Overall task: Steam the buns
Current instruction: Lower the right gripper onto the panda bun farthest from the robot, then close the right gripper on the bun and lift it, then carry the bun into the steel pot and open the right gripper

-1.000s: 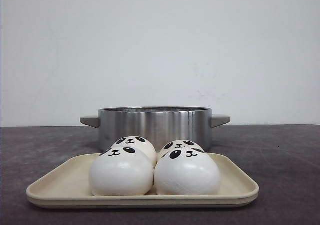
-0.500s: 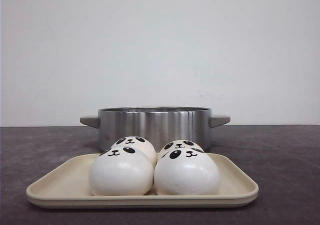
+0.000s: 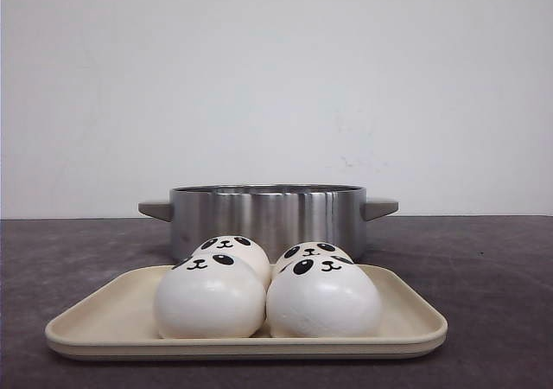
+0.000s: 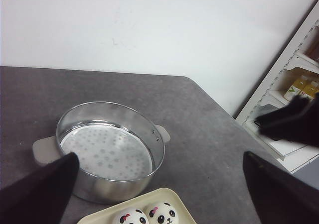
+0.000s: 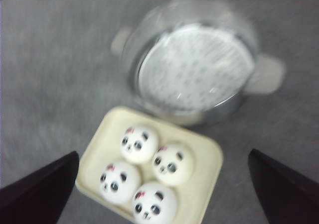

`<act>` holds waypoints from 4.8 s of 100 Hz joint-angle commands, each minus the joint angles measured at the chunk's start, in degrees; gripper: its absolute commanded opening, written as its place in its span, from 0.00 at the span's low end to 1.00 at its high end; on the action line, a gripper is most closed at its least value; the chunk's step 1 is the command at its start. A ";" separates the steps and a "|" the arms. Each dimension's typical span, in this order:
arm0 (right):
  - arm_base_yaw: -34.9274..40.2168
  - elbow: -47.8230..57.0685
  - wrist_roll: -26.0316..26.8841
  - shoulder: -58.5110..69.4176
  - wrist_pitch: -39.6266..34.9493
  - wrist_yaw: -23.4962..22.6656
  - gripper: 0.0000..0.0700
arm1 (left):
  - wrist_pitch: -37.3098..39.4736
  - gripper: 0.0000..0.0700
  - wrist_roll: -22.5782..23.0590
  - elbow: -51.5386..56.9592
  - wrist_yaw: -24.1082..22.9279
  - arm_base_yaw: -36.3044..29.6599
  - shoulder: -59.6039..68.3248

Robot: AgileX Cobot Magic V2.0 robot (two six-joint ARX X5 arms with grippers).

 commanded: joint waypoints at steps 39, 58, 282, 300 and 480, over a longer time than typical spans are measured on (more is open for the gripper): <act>5.18 1.05 6.25 25.35 0.13 1.49 0.67 | 0.33 0.90 -0.87 0.66 -0.26 -1.84 0.26; 4.59 1.05 6.25 31.50 1.07 2.78 0.67 | 0.33 0.90 -0.85 0.66 -0.28 -3.06 0.26; 0.94 15.82 0.81 18.23 12.17 10.19 0.01 | -0.33 0.90 -0.68 0.66 -3.02 -11.54 0.22; -3.76 15.82 -1.60 21.86 15.43 7.65 0.01 | -0.46 0.90 -0.63 0.66 -3.34 -11.54 0.22; -8.50 22.51 -10.49 40.83 14.36 5.38 0.03 | -6.25 0.79 -0.72 0.63 -5.68 -11.54 2.89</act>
